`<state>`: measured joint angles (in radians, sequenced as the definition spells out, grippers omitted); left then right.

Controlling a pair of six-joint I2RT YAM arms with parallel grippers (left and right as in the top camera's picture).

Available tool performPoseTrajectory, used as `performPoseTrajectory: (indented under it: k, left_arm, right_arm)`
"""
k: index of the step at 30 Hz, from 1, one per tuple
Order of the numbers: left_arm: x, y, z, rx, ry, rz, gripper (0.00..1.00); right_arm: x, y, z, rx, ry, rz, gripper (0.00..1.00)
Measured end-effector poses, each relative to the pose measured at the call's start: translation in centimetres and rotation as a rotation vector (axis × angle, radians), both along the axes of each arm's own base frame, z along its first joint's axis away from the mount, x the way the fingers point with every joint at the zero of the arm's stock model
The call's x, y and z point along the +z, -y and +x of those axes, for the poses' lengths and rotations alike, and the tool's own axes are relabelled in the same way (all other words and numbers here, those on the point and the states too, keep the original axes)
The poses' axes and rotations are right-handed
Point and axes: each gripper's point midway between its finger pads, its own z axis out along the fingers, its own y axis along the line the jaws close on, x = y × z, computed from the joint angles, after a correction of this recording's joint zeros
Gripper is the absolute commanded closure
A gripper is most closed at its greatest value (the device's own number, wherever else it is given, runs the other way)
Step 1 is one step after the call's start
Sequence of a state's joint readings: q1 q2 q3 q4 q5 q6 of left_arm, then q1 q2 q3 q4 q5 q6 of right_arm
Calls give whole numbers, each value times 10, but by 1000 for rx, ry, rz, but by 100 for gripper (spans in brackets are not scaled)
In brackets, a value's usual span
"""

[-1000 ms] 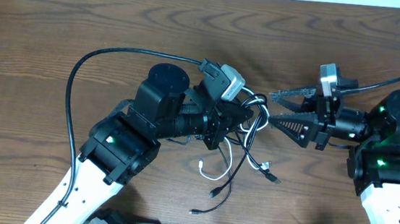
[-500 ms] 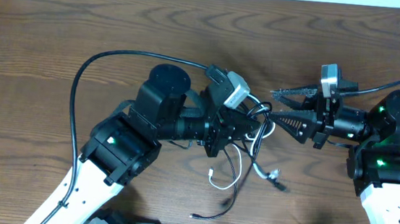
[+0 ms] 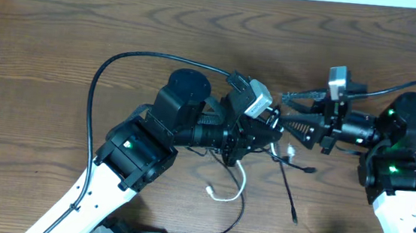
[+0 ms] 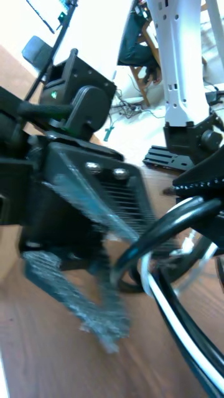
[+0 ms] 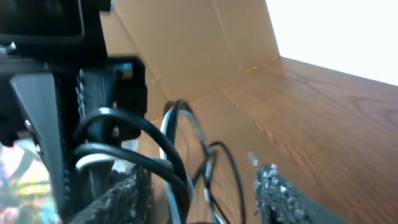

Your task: Untangle cables

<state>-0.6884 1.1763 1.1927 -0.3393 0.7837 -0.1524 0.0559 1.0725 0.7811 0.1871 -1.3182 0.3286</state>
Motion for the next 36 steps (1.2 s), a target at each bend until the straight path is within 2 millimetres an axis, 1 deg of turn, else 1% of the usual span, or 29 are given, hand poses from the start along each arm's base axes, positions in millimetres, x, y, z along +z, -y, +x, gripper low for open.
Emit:
performPoseTrajectory:
  k: [3,8,18,23,25,28,30,31,33,36]
  left_arm:
    - [2,1,0,-1,9,-8,92]
    - [2,1,0,-1,9,-7,93]
    - [-2,2,-1,-11,-9,3,93]
    - [-7,7,-5,-32,-34,10,93]
    - [-7,8,-7,-38,-34,10,92]
    - [-8,10,-8,-44,-38,12,93]
    - [-10,10,-8,-42,-41,16,92]
    - [-10,10,-8,-41,-44,19,92]
    - [-11,10,-8,-38,-47,23,92]
    - [-12,10,-8,-36,-52,24,93]
  right_arm:
    - [-6,-7,-5,26,-5,-13,34]
    - [-7,-7,-5,26,34,-23,29]
    - [-3,-7,-3,16,85,-25,26]
    - [-1,-7,-2,12,111,-25,29]
    - [1,-7,-2,15,135,-23,35]
    - [5,-7,-4,25,176,-21,54]
    - [6,-8,-5,30,184,-20,79]
    - [7,-8,-5,33,188,-19,86]
    - [7,-9,-6,37,185,-18,92]
    - [7,-9,-6,38,186,-18,97]
